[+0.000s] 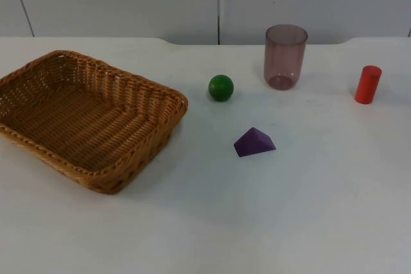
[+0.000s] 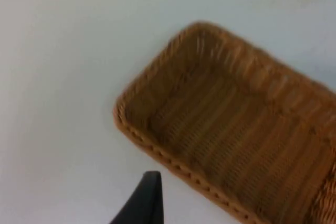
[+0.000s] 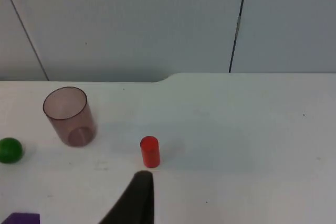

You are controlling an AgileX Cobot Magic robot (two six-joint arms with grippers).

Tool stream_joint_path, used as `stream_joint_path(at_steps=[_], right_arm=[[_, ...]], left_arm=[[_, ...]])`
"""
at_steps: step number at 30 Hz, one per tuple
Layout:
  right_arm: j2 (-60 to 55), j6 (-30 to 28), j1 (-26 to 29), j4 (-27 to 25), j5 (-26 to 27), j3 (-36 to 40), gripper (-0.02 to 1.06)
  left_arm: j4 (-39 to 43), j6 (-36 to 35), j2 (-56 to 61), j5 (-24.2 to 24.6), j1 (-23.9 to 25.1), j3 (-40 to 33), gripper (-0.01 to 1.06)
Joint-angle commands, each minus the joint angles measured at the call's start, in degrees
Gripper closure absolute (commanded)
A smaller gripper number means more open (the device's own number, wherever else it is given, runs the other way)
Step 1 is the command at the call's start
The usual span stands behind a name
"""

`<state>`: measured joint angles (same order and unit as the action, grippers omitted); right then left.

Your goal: Pick up the basket with the left hand and place the triangular block into the basket with the right hand.

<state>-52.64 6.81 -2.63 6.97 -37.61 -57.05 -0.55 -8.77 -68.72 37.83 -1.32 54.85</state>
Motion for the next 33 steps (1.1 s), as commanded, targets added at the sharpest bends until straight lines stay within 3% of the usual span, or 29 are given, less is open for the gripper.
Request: stream_joint_path(at_steps=[1, 5, 9, 19, 24, 25, 29, 33], right_arm=[[0.0, 0.2, 0.0, 0.2, 1.2, -0.7, 0.0], [0.0, 0.1, 0.0, 0.2, 1.3, -0.7, 0.0], [0.0, 0.1, 0.0, 0.2, 1.3, -0.7, 0.0], [0.0, 0.1, 0.0, 0.2, 1.3, -0.7, 0.0], [0.1, 0.1, 0.0, 0.2, 0.1, -0.7, 0.0], [0.1, 0.1, 0.0, 0.2, 0.1, -0.7, 0.0], [0.2, 0.0, 0.0, 0.2, -0.5, -0.7, 0.0], [0.2, -0.4, 0.0, 0.2, -0.5, -0.7, 0.0]], left_arm=[[-2.1, -0.3, -2.5, -1.9, -0.4, -1.8, 0.0], [-4.7, -0.5, -8.8, -6.3, -0.4, -5.9, 0.0], [-8.8, -0.5, -15.4, -6.9, -0.4, -6.3, 0.0], [-27.2, -3.4, -32.1, -11.6, -0.4, -6.3, 0.0], [-25.2, -19.0, -36.8, -17.7, -2.0, -6.3, 0.0], [-25.2, -19.0, -36.8, -17.7, -2.0, -6.3, 0.0], [-18.2, -33.0, -38.8, -21.7, -3.6, -5.7, 0.0], [-14.3, -39.2, -39.9, -22.1, -4.0, -3.9, 0.0]])
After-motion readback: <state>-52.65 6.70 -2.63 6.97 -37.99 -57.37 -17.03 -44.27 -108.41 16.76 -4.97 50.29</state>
